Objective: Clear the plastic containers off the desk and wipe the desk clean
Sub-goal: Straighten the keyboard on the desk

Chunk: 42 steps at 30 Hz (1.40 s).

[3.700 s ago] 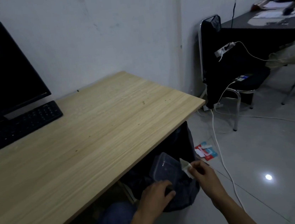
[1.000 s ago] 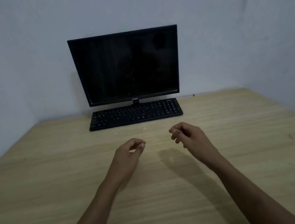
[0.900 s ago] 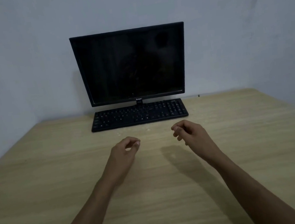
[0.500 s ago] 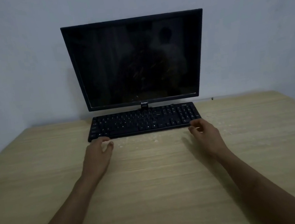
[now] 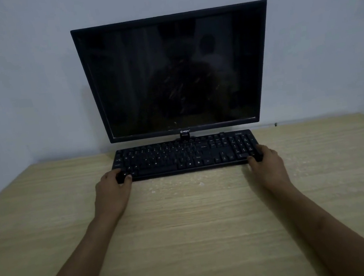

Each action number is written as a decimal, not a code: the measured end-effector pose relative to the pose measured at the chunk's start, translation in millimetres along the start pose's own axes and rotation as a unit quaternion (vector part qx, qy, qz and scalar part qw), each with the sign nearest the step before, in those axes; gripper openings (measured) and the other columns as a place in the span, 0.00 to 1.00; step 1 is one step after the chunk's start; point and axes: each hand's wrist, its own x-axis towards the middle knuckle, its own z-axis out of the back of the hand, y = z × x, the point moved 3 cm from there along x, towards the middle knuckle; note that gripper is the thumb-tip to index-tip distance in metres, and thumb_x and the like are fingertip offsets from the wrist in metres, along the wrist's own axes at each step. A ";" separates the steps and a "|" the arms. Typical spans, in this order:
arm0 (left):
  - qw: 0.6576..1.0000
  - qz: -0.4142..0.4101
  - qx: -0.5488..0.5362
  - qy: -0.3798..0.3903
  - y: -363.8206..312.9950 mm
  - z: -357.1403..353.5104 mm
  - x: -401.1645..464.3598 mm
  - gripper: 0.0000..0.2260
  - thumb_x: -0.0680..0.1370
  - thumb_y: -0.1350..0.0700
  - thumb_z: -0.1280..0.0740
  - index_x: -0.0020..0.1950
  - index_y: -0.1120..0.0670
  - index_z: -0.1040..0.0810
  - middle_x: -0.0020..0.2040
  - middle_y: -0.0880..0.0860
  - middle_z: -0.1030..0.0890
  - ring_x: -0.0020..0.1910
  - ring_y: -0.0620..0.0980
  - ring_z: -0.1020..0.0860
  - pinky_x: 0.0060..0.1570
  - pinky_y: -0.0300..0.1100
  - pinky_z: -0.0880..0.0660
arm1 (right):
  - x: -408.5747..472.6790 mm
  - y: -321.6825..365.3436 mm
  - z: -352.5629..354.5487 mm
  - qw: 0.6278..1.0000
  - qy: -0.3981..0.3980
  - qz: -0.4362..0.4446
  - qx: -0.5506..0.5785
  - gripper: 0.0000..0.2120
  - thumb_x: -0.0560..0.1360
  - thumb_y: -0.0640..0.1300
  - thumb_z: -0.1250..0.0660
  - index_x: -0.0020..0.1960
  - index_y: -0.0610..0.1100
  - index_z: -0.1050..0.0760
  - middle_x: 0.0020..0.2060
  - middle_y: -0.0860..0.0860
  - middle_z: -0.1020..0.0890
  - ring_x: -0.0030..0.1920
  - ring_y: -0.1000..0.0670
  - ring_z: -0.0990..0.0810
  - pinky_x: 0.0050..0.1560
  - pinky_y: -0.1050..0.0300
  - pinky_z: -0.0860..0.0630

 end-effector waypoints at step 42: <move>0.987 -0.045 0.150 0.028 18.3 40.7 -97.3 0.25 0.79 0.48 0.37 0.75 0.52 0.35 0.72 0.57 0.32 0.68 0.59 0.32 0.64 0.52 0.33 | -85.2 -22.9 56.5 0.996 0.037 0.073 -0.041 0.26 0.77 0.38 0.37 0.73 0.50 0.36 0.59 0.45 0.20 0.57 0.42 0.22 0.48 0.58 0.33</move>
